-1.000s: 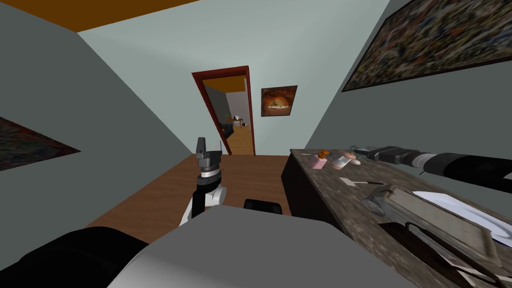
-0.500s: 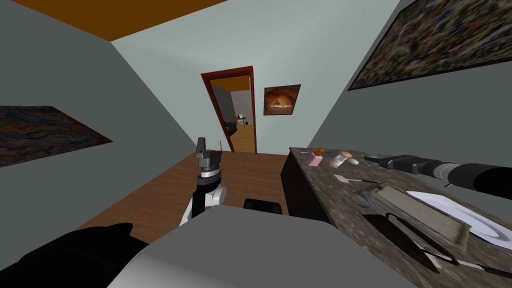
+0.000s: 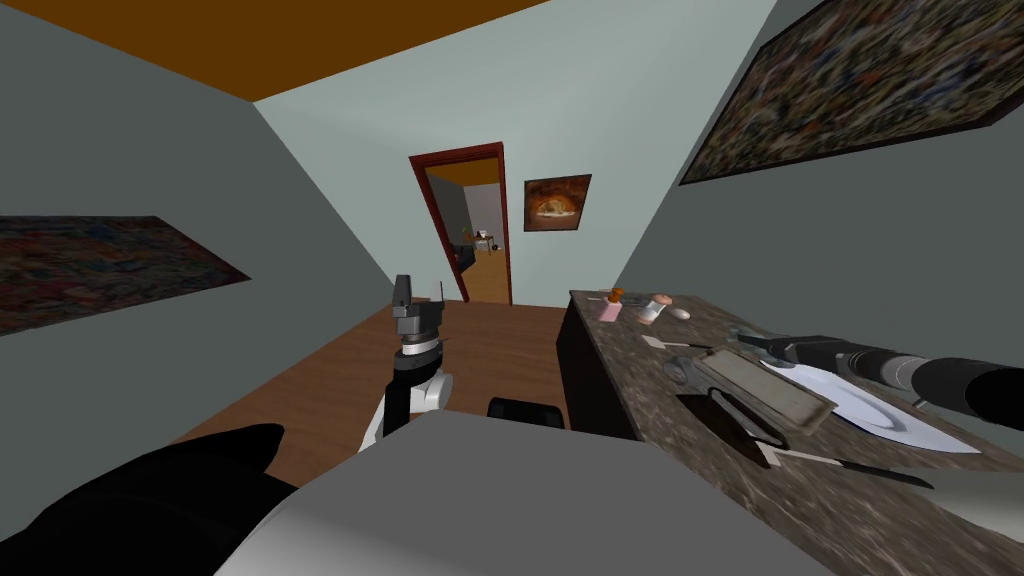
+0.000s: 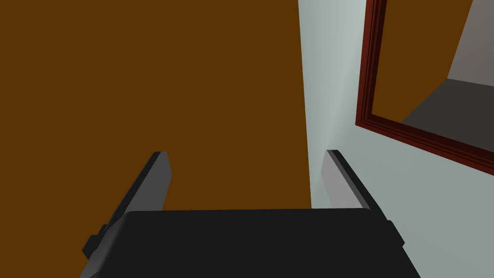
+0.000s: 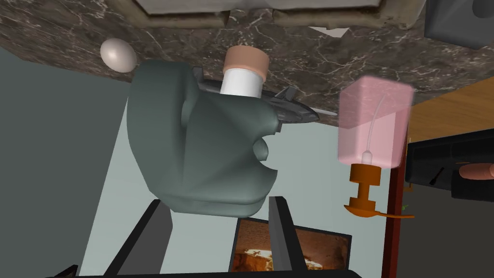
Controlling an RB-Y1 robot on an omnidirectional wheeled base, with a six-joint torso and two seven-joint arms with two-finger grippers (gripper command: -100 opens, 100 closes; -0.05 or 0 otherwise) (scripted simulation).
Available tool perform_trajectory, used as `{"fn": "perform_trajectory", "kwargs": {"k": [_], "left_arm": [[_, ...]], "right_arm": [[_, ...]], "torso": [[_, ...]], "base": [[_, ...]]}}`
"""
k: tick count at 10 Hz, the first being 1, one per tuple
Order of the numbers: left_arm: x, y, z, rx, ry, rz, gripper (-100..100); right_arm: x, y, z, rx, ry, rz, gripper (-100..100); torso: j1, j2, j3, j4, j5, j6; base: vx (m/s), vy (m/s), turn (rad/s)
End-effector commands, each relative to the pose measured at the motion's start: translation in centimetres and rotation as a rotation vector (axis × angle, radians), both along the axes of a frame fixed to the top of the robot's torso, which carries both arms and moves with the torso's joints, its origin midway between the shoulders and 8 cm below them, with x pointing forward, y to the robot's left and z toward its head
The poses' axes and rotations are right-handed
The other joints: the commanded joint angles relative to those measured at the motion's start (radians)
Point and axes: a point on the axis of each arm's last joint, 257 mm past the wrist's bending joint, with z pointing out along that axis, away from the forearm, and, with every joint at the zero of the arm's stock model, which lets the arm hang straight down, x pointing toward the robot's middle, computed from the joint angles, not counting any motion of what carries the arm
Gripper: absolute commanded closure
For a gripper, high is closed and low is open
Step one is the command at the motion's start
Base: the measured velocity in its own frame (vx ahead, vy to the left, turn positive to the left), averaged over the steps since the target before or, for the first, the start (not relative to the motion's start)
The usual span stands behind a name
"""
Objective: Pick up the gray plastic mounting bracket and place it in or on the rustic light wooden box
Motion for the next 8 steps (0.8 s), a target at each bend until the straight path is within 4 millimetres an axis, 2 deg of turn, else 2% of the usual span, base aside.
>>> {"fn": "perform_trajectory", "kwargs": {"k": [1, 2, 3, 4, 8], "left_arm": [[0.0, 0.0, 0.0, 0.0, 0.0, 0.0, 0], [0.0, 0.0, 0.0, 0.0, 0.0, 0.0, 0], [0.0, 0.0, 0.0, 0.0, 0.0, 0.0, 0], [0.0, 0.0, 0.0, 0.0, 0.0, 0.0, 0], [0.0, 0.0, 0.0, 0.0, 0.0, 0.0, 0]], "right_arm": [[-0.2, 0.1, -0.1, 0.001, 0.001, -0.003, 100], [-1.4, -0.2, -1.7, 0.018, 0.028, -0.023, 100], [-0.9, -0.1, -0.9, 0.011, 0.015, -0.014, 100], [-1.1, -0.1, -1.1, 0.014, 0.018, -0.017, -100], [-1.1, -0.1, -1.1, 0.014, 0.018, -0.017, -100]], "torso": [[0.0, 0.0, 0.0, 0.0, 0.0, 0.0], [0.005, -0.005, -0.003, -0.001, 0.002, -0.002], [0.005, -0.004, -0.003, -0.001, 0.002, -0.001], [0.006, -0.006, -0.003, -0.001, 0.003, -0.002], [0.008, -0.008, -0.005, -0.002, 0.004, -0.003]], "base": [[-0.007, -0.008, -0.014], [-0.045, -0.028, 0.023], [-0.034, -0.018, -0.003], [-0.006, -0.003, -0.005], [0.0, 0.0, 0.0]]}}
